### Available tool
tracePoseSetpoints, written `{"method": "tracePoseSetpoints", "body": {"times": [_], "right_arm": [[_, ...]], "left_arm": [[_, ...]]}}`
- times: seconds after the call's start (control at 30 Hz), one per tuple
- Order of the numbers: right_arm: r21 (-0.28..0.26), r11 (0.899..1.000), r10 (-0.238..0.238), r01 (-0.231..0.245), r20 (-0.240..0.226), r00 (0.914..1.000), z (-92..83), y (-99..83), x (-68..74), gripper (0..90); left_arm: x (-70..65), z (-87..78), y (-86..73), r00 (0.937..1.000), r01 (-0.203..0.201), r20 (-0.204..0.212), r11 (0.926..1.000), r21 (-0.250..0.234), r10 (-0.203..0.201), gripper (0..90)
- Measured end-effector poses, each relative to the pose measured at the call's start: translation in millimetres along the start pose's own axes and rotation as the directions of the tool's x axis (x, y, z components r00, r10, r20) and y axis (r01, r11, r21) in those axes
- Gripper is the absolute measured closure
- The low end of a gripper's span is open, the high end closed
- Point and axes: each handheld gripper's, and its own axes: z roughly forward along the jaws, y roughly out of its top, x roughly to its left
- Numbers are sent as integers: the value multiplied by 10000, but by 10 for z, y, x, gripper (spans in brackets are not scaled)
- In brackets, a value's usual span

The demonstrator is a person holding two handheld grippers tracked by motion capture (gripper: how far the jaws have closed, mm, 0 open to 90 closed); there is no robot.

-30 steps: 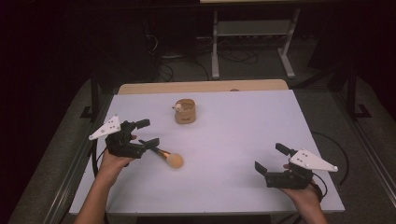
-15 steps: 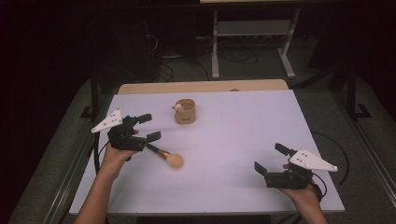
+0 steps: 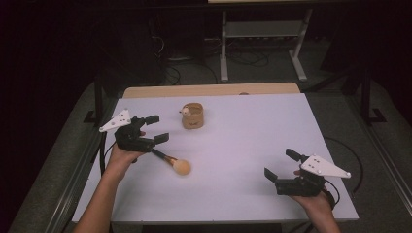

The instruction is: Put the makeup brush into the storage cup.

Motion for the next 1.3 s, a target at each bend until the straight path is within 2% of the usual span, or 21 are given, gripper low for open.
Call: {"method": "tracePoseSetpoints", "body": {"times": [0.23,0.27,0.4,0.53,0.73,0.9,0.93,0.97,1.03,1.1,1.17,1.2,1.23,1.3], "right_arm": [[-16,10000,-20,20,27,10000,5,1,0,12],[-21,10000,-17,17,26,10000,5,1,-1,12],[-6,10000,-7,7,41,10000,3,-1,-1,12],[4,10000,-1,1,38,10000,-3,0,-4,12],[13,10000,-39,39,58,10000,-5,0,-4,12],[14,10000,-43,43,67,10000,-5,0,-6,12],[12,10000,-48,48,72,10000,-6,-1,-6,12],[10,10000,-43,43,75,10000,-7,0,-5,12],[10,10000,-51,51,74,10000,-8,0,-6,12],[6,10000,-52,52,73,10000,-8,-3,-8,12],[3,10000,-73,73,82,9999,-8,-8,-10,12],[8,10000,-83,83,83,9999,-9,-9,-10,12],[12,10000,-71,71,91,9999,-11,-9,-9,12],[13,10000,-83,83,97,9999,-13,-8,-10,12]], "left_arm": [[37,44,40,9999,-112,59,9991,418,109,122],[48,54,59,9999,-119,-14,9978,653,120,122],[63,64,96,9999,-137,-41,9954,944,141,121],[70,75,114,9997,-202,-76,9896,1424,215,121],[73,87,134,9992,-373,-54,9774,2080,392,121],[65,96,153,9990,-414,-80,9703,2383,446,121],[66,99,161,9984,-538,-44,9649,2570,568,121],[58,104,162,9984,-527,-57,9634,2627,561,121],[64,107,170,9973,-702,14,9556,2862,728,122],[57,117,165,9979,-617,9,9545,2917,642,122],[56,134,162,9970,-753,68,9443,3202,772,122],[56,134,162,9970,-753,68,9443,3202,772,122],[48,148,161,9964,-834,124,9372,3388,842,122],[43,154,158,9966,-814,143,9344,3467,815,122]]}}
